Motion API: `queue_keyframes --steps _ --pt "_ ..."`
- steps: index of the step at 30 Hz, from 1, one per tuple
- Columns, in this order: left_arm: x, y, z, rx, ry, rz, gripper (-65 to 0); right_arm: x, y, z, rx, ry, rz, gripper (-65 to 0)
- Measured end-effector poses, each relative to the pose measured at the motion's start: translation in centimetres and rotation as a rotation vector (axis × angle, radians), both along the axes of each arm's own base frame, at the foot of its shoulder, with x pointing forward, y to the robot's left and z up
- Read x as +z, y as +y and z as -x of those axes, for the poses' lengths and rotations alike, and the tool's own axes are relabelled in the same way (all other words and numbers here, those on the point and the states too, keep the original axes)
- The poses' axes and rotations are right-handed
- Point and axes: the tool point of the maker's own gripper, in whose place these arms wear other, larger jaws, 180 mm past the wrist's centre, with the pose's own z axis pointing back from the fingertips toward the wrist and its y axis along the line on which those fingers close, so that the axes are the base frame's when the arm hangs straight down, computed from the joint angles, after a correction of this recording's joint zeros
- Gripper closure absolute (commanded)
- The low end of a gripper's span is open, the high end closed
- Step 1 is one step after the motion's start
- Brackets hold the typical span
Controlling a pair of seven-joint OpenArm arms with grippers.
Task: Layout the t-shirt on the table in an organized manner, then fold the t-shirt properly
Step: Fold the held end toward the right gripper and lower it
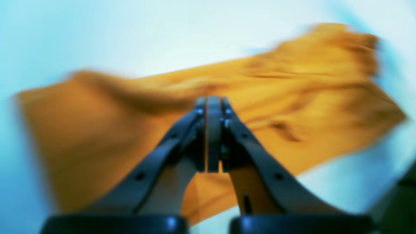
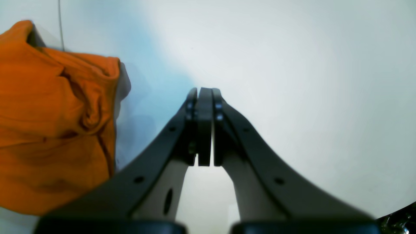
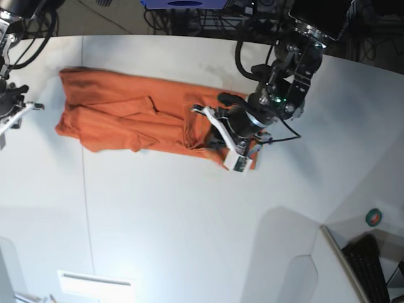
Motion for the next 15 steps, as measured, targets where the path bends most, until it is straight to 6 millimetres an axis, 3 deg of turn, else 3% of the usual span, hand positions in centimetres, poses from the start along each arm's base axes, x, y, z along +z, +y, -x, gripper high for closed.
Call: queue_keyframes --steps 3,10,13,15 --pt "-0.9 1.3 0.5 0.02 0.075 -0.032 0.0 0.0 0.0 0.0 0.0 0.0 0.0 0.0" --pt "-1.8 1.4 0.7 0.012 0.12 -0.044 0.0 -0.5 1.2 -0.1 -0.007 -0.007 -0.034 0.0" --pt "-2.9 1.7 -0.8 0.039 0.15 -0.057 0.0 -0.5 1.1 -0.1 -0.006 -0.004 -0.029 0.0" --pt "-2.7 0.6 -2.5 0.046 0.148 -0.033 0.0 -0.7 1.6 0.0 -0.008 -0.002 -0.038 0.0"
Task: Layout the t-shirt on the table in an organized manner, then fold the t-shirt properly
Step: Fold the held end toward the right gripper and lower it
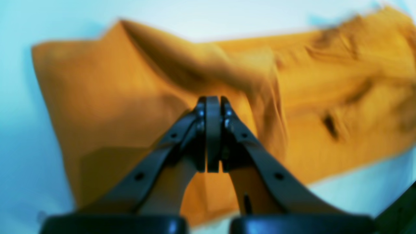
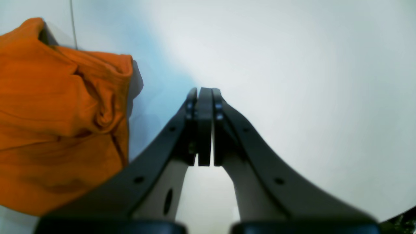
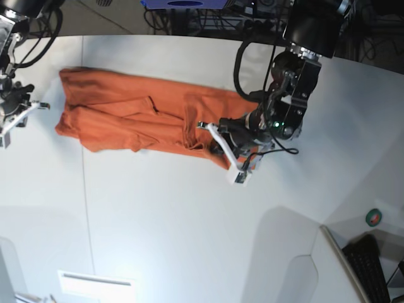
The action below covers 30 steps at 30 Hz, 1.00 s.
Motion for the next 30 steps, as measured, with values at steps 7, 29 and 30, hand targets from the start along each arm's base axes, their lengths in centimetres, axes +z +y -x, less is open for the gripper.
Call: queue_keyframes --steps 7,29,30 --pt "2.5 -4.8 -3.6 -0.005 -0.038 0.104 0.0 0.7 9.3 0.5 0.289 -0.002 -0.024 0.0" --pt "4.3 35.8 11.2 0.727 -0.114 -0.166 0.0 -2.1 30.5 0.6 0.643 0.128 -0.401 -29.4" --pt "4.3 36.4 11.5 0.745 -0.112 -0.165 0.0 -2.4 30.9 1.0 0.658 0.146 -0.404 -29.4"
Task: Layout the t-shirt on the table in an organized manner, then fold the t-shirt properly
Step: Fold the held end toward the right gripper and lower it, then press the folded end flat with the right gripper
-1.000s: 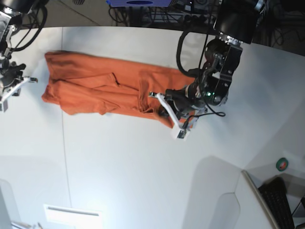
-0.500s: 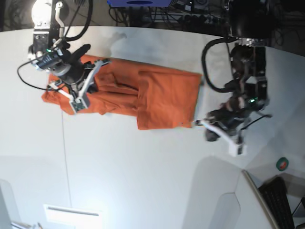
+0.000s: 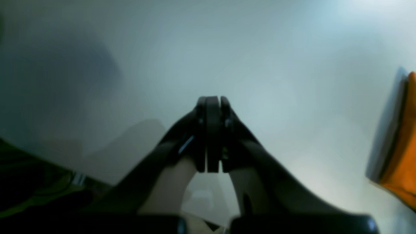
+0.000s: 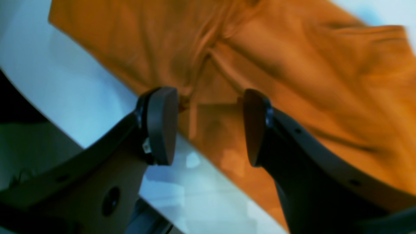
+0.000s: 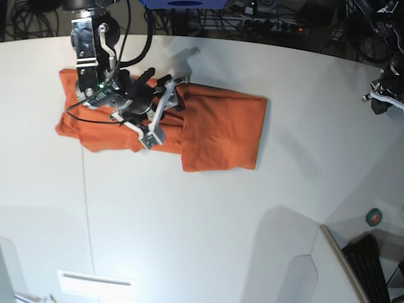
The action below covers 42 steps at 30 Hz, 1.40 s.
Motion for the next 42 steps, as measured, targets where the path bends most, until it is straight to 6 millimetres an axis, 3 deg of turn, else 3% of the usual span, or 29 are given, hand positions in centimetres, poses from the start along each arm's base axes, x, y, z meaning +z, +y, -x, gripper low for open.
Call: queue_keyframes --steps 3,28,30,33,42 --pt "0.4 1.2 0.9 0.031 0.0 -0.016 0.0 -0.7 1.3 0.5 0.034 0.033 -0.014 -29.4" --pt "-0.1 1.0 0.9 0.027 0.008 -0.005 0.0 -3.0 2.4 -0.7 0.047 0.107 -0.021 -28.4" --pt "-0.1 1.0 0.8 0.026 0.009 -0.005 0.0 -3.1 2.8 -0.3 0.076 0.11 -0.01 -23.9" --pt "-0.1 1.0 0.9 0.026 0.009 -0.005 0.0 -3.0 3.8 0.2 0.108 0.114 -0.015 -0.3" --pt "0.0 1.7 1.0 0.034 0.013 -0.009 0.0 -2.2 4.0 0.8 0.117 0.084 -0.018 0.0"
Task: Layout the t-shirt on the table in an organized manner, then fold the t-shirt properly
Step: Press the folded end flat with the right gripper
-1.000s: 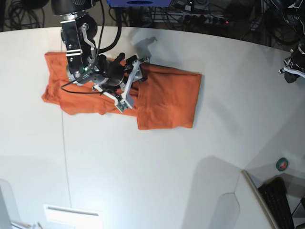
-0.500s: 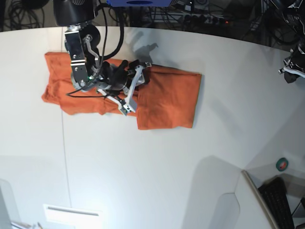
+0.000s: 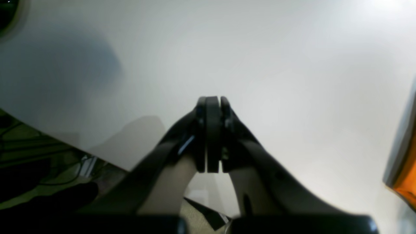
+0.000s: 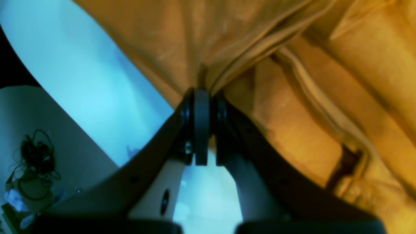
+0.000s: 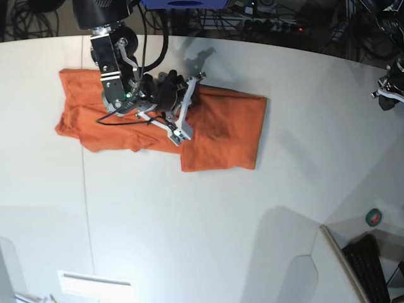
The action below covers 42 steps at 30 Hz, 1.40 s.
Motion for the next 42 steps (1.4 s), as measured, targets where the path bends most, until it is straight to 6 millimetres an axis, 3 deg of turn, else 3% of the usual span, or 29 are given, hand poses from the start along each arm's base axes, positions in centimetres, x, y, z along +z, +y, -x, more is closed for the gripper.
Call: queue_keyframes --steps 5,8,22,29,42 --pt "-1.6 0.3 0.9 0.022 0.041 0.036 0.0 2.3 -0.8 -0.3 0.029 -0.028 0.049 0.0" --pt "-1.4 0.7 0.8 0.025 0.037 0.029 0.0 3.5 -1.2 -0.7 0.038 -0.046 0.065 0.0" --pt "-1.3 0.6 0.7 0.022 0.035 0.028 0.0 1.3 -1.3 2.9 0.058 0.069 0.086 0.0" --pt "-1.1 0.6 0.0 0.021 0.02 0.029 0.0 1.8 -0.7 1.9 0.029 0.013 0.041 0.0" --pt "-1.1 0.6 0.1 0.021 0.022 0.029 0.0 1.6 -0.7 2.5 0.029 0.025 0.041 0.0"
